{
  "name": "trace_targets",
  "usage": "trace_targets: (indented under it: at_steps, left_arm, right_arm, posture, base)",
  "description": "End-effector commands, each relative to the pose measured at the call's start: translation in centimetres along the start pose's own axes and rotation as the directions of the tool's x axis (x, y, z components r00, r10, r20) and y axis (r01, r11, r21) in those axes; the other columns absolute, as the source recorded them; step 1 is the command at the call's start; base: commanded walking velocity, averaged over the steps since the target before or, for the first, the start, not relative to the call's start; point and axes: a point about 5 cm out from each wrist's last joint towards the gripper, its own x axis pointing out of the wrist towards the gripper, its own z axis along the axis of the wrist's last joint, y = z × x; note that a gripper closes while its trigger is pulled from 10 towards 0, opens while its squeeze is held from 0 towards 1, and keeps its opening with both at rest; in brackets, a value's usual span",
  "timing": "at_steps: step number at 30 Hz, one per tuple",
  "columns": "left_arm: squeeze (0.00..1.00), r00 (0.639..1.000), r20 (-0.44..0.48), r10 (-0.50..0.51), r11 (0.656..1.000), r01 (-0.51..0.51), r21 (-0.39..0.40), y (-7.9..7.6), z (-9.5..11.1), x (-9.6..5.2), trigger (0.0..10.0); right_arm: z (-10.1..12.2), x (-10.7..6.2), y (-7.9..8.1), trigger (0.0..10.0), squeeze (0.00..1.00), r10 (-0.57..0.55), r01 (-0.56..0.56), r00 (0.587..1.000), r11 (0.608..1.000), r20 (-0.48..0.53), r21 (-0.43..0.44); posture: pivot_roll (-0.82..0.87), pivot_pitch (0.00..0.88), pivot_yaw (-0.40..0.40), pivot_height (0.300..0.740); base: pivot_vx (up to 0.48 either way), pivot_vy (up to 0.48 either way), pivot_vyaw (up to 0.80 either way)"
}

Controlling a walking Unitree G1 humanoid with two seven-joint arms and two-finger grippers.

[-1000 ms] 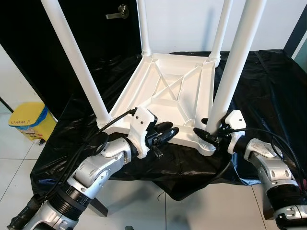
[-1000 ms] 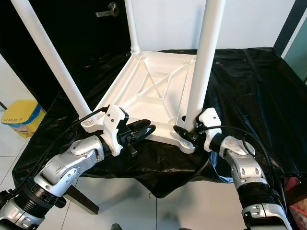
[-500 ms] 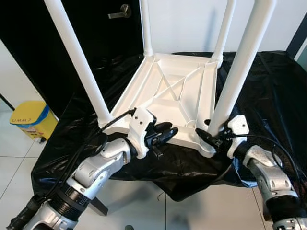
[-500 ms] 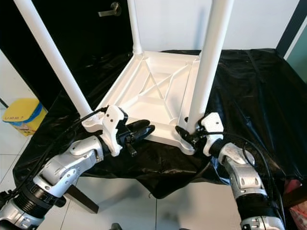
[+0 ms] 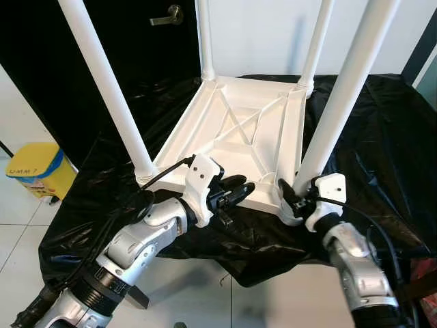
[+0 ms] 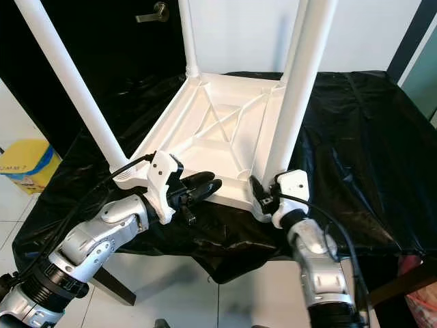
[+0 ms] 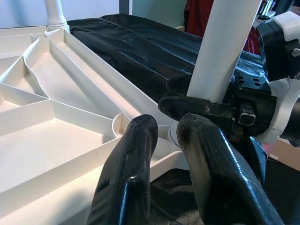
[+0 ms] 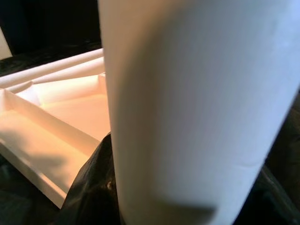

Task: Building children table

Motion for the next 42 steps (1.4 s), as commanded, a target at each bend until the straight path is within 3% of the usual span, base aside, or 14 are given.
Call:
trace_targets:
  at_steps: [1,13,29,30,31,32,37,42]
  left_arm:
    - [0.0,0.967,-0.009,-0.255,0.967,0.255,0.01,-1.6,-0.1,-0.2,10.0]
    - [0.0,0.969,-0.01,-0.247,0.969,0.247,0.012,-1.6,-0.1,-0.3,10.0]
    - [0.0,0.968,-0.01,-0.251,0.968,0.251,0.016,-1.5,0.1,-0.3,10.0]
    - [0.0,0.968,-0.009,-0.251,0.968,0.251,0.015,-1.5,0.1,-0.3,10.0]
    - [0.0,0.968,-0.009,-0.251,0.968,0.251,0.015,-1.5,0.1,-0.3,10.0]
    - [0.0,0.968,-0.008,-0.249,0.968,0.249,0.012,-1.5,0.0,-0.4,10.0]
    - [0.0,0.969,-0.008,-0.246,0.969,0.246,0.009,-1.5,0.0,-0.5,10.0]
    - [0.0,0.971,-0.01,-0.24,0.971,0.24,0.01,-1.4,0.1,-0.7,10.0]
  right_arm:
    - [-1.4,-0.5,0.5,10.0,0.0,-0.107,0.108,0.991,0.994,-0.076,0.005]
    - [-1.5,-0.3,1.7,10.0,0.0,-0.287,0.291,0.954,0.956,-0.083,0.032]
    - [-0.8,0.0,1.7,10.0,0.0,-0.267,0.269,0.963,0.963,-0.037,0.034]
    - [-0.6,-0.1,1.8,10.0,0.51,-0.252,0.253,0.967,0.967,-0.021,0.04]
    - [-0.6,-0.1,1.8,10.0,0.51,-0.252,0.253,0.967,0.967,-0.021,0.04]
    - [0.0,-0.3,1.9,10.0,1.0,-0.217,0.216,0.976,0.975,0.013,0.053]
    - [0.5,-0.5,1.7,10.0,1.0,-0.16,0.156,0.986,0.985,0.052,0.07]
    - [0.7,-1.1,1.0,10.0,1.0,-0.034,0.03,0.998,0.997,0.06,0.066]
  posture:
    - [-0.14,0.006,0.001,0.74]
    - [-0.12,0.0,-0.002,0.74]
    - [-0.13,0.0,0.002,0.74]
    - [-0.13,0.0,0.001,0.74]
    - [-0.13,0.0,0.001,0.74]
    - [-0.12,0.0,0.0,0.74]
    - [-0.12,0.0,0.002,0.74]
    - [-0.12,0.005,0.001,0.74]
  base:
    - [0.0,0.0,0.0]
    - [0.0,0.0,0.0]
    - [0.0,0.0,0.0]
    - [0.0,0.0,0.0]
    - [0.0,0.0,0.0]
    - [0.0,0.0,0.0]
    - [0.0,0.0,0.0]
    - [0.0,0.0,0.0]
